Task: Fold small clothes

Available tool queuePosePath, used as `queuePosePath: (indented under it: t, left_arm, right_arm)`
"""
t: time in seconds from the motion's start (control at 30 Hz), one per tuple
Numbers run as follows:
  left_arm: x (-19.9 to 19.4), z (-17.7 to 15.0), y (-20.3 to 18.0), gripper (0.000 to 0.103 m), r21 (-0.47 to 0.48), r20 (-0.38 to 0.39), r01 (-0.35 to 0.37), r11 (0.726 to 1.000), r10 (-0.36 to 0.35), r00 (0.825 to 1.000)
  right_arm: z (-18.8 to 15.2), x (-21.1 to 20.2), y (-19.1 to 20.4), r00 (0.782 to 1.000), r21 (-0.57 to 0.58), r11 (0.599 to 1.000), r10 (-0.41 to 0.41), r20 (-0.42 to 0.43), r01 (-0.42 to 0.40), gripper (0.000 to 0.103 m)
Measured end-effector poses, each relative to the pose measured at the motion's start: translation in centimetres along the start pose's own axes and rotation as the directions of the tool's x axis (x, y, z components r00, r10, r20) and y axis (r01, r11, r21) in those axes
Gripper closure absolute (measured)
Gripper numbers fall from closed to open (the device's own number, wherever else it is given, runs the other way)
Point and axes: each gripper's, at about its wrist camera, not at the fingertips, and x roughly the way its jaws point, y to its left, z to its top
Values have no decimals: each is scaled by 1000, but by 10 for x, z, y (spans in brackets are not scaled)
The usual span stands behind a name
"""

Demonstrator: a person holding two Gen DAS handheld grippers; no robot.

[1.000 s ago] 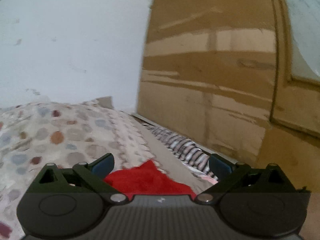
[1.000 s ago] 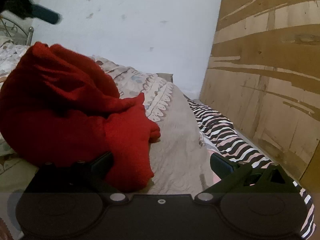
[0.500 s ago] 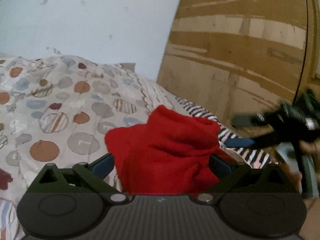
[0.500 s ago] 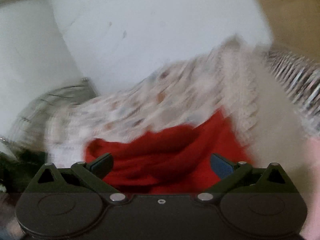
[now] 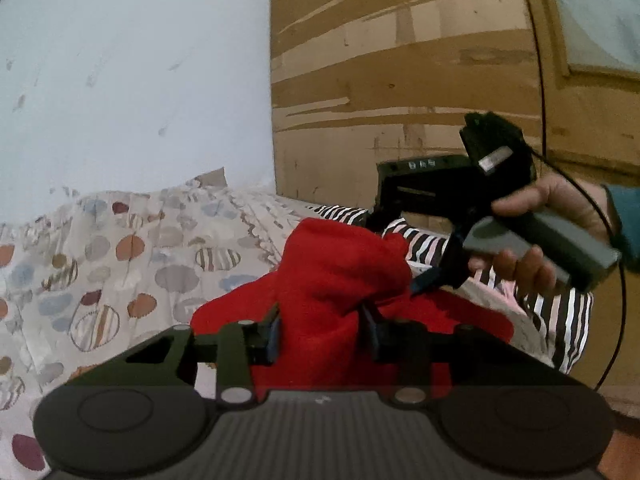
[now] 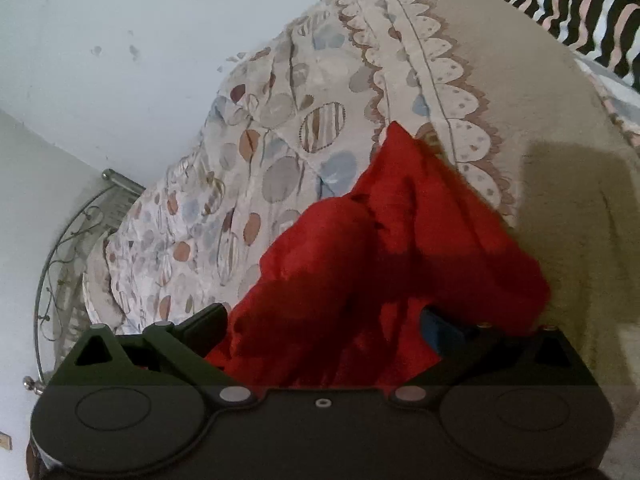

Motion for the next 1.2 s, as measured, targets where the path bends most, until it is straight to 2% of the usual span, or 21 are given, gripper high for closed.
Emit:
queuePosePath:
  t: [0.17, 0.23, 0.27, 0.3, 0.37, 0.47, 0.63, 0.73, 0.8, 0.87, 0.97, 1.03, 1.13, 1.2]
  left_arm:
    - [-3, -2, -6, 61, 11, -2, -5, 1000, 5, 1000]
    - [-5, -2, -9, 62, 30, -6, -7, 1000, 7, 1000]
    - [-7, -2, -11, 62, 40, -7, -8, 999, 8, 1000]
    - [-7, -2, -12, 62, 49, -9, -8, 999, 9, 1000]
    - [-6, -1, -16, 63, 64, -11, -5, 998, 5, 1000]
    - [-4, 3, -23, 64, 76, -11, 12, 997, -12, 1000]
    - [-1, 11, -48, 66, 121, 6, 74, 990, -76, 997]
    - [7, 14, -67, 66, 153, -5, 102, 983, -103, 995]
    - [18, 12, -75, 66, 137, -34, 129, 982, -125, 992]
    - [27, 9, -84, 66, 140, -61, 144, 980, -136, 989]
    - [29, 2, -99, 66, 217, -64, 124, 968, -113, 992]
    - [26, 2, -99, 64, 220, -50, 110, 969, -101, 994]
    - [14, 13, -85, 43, 131, -24, 117, 984, -115, 993]
    - [2, 21, -73, 20, 57, 8, 143, 988, -144, 990]
  right_arm:
    - [3, 20, -15, 999, 72, 996, 50, -16, -49, 0]
    - [6, 26, -12, 999, 75, 996, 39, 12, -40, 2]
    - [9, 28, -9, 999, 62, 997, 35, 28, -37, 15]
    - [12, 29, -6, 999, 39, 999, 29, 39, -30, 42]
    - [19, 31, -2, 999, 5, 1000, -10, 38, 10, 71]
    - [23, 28, 1, 999, -43, 999, -12, 41, 14, 81]
    - [25, -17, 14, 981, -190, 982, 45, 186, -9, 84]
    - [20, -40, 4, 969, -235, 972, 30, 246, 29, 84]
    - [16, -42, -14, 967, -226, 970, -26, 253, 86, 84]
    - [13, -37, -38, 969, -175, 979, -59, 242, 103, 84]
    - [4, -31, -71, 969, -119, 990, -41, 243, 72, 84]
    - [-1, -28, -79, 966, -111, 993, -13, 260, 43, 84]
    - [-6, -24, -79, 963, -141, 989, 0, 270, 39, 83]
    - [-8, -21, -77, 960, -161, 986, -2, 279, 49, 83]
